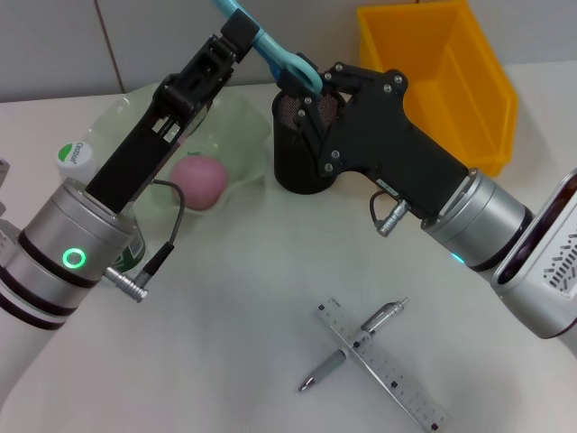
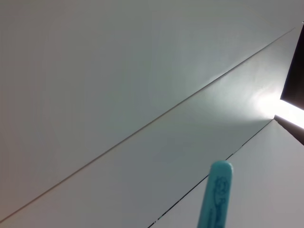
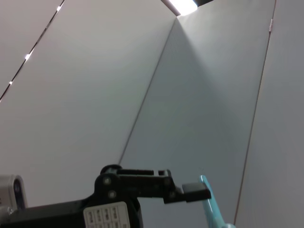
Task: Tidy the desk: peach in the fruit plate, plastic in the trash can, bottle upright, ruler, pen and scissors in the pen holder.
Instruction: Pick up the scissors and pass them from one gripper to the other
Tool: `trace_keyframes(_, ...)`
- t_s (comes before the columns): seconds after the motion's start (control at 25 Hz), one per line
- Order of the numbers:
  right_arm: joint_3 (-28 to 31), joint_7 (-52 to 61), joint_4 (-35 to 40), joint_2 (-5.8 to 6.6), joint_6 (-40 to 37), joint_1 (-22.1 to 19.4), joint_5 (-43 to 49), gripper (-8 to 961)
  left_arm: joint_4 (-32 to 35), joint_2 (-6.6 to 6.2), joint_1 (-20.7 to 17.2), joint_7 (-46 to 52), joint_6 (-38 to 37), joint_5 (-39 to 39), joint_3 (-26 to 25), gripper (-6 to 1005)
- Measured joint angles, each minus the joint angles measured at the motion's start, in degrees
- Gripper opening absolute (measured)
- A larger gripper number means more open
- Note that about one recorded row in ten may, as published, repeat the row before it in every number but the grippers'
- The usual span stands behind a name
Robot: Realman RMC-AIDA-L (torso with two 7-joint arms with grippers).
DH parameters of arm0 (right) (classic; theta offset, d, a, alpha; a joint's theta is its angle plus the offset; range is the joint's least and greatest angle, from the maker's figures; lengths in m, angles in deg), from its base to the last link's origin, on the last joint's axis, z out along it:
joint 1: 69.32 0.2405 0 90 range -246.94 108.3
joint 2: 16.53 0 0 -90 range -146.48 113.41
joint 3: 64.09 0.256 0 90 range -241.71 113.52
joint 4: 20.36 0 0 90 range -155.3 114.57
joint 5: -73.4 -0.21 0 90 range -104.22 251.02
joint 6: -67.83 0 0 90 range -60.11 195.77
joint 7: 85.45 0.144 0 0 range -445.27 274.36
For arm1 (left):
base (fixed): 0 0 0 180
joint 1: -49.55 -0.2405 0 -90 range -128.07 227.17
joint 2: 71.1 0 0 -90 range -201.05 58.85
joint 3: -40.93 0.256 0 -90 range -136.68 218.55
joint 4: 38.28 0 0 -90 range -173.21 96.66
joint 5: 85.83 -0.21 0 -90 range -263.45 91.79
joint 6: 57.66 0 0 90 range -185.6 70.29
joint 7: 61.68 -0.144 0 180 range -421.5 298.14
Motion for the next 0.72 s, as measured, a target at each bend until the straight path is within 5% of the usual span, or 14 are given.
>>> trace_keyframes(0.12,0.02,0.00,0.00,0.00,-0.05,-0.14,0.00,71,0.00,-0.01,0.00,-0.14,-0.07,-0.02,0.00,255)
trace_keyframes(0.44,0.99,0.48,0.00,0.00,-1.88,-1.03,-0.28,76,-0.19,-0.01,0.02,-0.24,0.14,0.32,-0.03,703)
trace_keyframes(0.72,9.44,9.62,1.57,0.35,-3.87,-4.30,-0.31,80,-0.63,-0.12,-0.10,-1.75,-0.75,-0.58,-0.16,856)
